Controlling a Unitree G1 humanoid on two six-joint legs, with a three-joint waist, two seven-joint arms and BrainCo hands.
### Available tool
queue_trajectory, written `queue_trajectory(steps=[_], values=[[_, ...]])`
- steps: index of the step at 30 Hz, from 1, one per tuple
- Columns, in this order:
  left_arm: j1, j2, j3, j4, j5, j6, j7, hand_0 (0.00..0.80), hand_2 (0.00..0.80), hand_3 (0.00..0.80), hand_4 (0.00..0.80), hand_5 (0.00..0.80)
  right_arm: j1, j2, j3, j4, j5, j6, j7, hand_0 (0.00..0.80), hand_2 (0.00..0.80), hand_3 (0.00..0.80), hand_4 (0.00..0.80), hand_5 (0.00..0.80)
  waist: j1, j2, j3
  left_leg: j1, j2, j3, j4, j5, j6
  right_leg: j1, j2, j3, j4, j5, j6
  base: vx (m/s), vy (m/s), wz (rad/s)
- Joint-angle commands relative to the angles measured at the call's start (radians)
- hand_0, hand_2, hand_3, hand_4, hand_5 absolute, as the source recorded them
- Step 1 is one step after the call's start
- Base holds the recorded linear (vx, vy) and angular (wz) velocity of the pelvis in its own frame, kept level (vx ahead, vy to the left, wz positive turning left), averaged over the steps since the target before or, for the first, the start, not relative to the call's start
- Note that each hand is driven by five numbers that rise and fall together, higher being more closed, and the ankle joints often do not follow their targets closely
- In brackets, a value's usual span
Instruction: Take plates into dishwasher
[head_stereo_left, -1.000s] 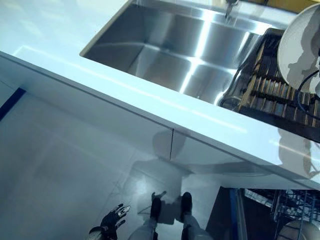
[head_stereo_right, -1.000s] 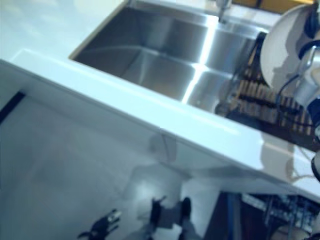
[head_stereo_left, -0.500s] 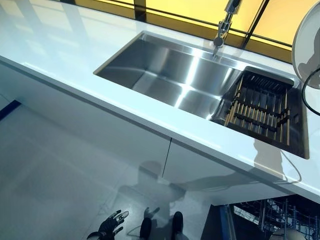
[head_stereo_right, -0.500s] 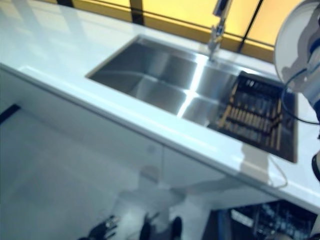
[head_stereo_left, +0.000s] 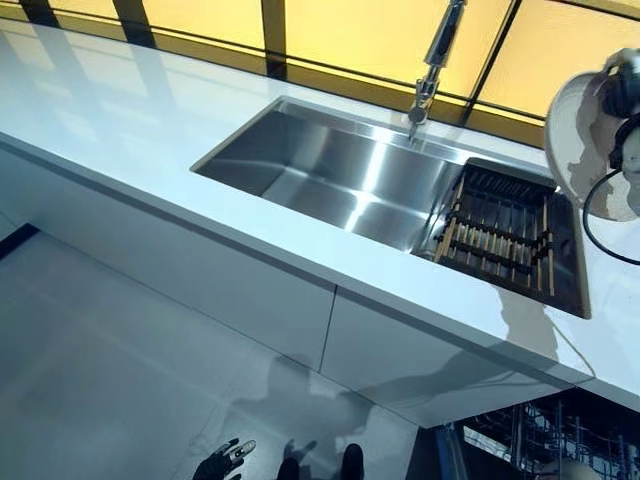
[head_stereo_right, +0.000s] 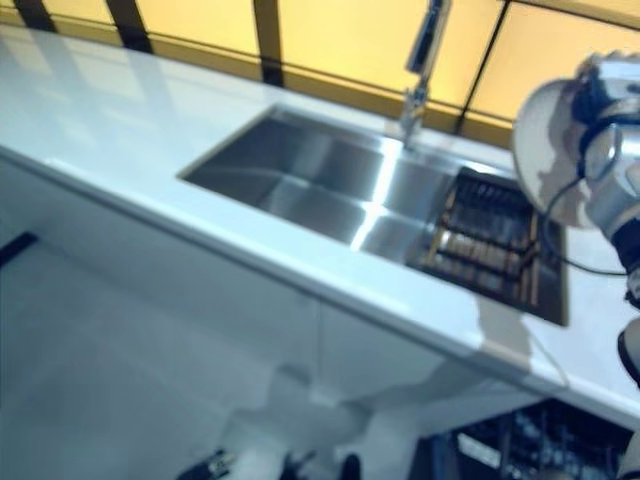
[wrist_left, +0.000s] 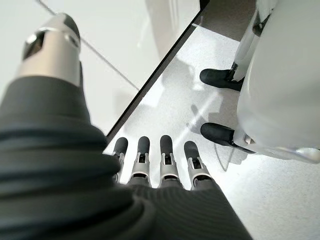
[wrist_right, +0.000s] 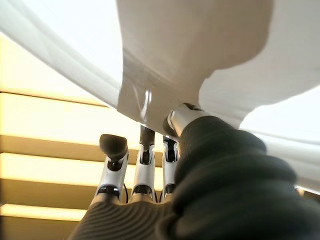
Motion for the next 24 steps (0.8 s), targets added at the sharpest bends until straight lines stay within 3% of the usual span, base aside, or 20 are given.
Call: queue_trajectory(steps=[1, 2, 7, 15, 24], values=[[-0.023, -0.001, -0.006, 0.037, 0.048, -0.021, -0.005, 0.0, 0.0, 0.0, 0.0, 0.0, -0.017, -0.077, 0.003, 0.018, 0.046, 0.003, 0.097, 0.8, 0.8, 0.8, 0.8, 0.8, -0.021, -0.026, -0.055, 0.018, 0.049, 0.007, -0.02, -0.037, -0.024, 0.099, -0.035, 0.008, 0.009, -0.076, 0.104, 0.073, 0.06, -0.2], [-0.027, -0.006, -0.006, 0.049, 0.045, -0.021, -0.003, 0.0, 0.0, 0.0, 0.0, 0.0, 0.02, -0.091, -0.021, 0.016, 0.096, 0.0, 0.172, 0.8, 0.8, 0.8, 0.8, 0.8, -0.038, -0.031, -0.068, 0.038, 0.049, 0.019, -0.02, -0.045, -0.022, 0.11, -0.033, 0.021, 0.012, -0.077, 0.103, 0.083, 0.065, -0.2], [-0.031, -0.012, 0.002, 0.069, 0.063, -0.018, -0.007, 0.0, 0.0, 0.0, 0.0, 0.0, 0.078, -0.115, -0.094, 0.029, 0.183, 0.062, 0.334, 0.8, 0.8, 0.8, 0.8, 0.8, -0.072, -0.043, -0.09, 0.079, 0.051, 0.043, -0.02, -0.063, -0.018, 0.134, -0.028, 0.054, 0.019, -0.076, 0.101, 0.063, 0.045, -0.24], [-0.028, -0.011, 0.012, 0.074, 0.103, -0.018, -0.024, 0.0, 0.0, 0.0, 0.0, 0.0, 0.138, -0.155, -0.162, 0.039, 0.173, 0.076, 0.414, 0.8, 0.8, 0.8, 0.8, 0.8, -0.111, -0.054, -0.106, 0.117, 0.056, 0.082, -0.02, -0.082, -0.008, 0.145, -0.021, 0.096, 0.035, -0.074, 0.106, 0.028, 0.027, -0.28], [-0.04, -0.006, 0.019, 0.078, 0.132, -0.019, -0.023, 0.0, 0.0, 0.0, 0.0, 0.0, 0.335, -0.2, -0.315, 0.033, 0.148, 0.079, 0.458, 0.8, 0.8, 0.8, 0.8, 0.8, -0.156, -0.06, -0.092, 0.141, 0.063, 0.128, -0.016, -0.098, 0.006, 0.132, -0.011, 0.148, 0.06, -0.067, 0.119, -0.006, 0.019, -0.14]])
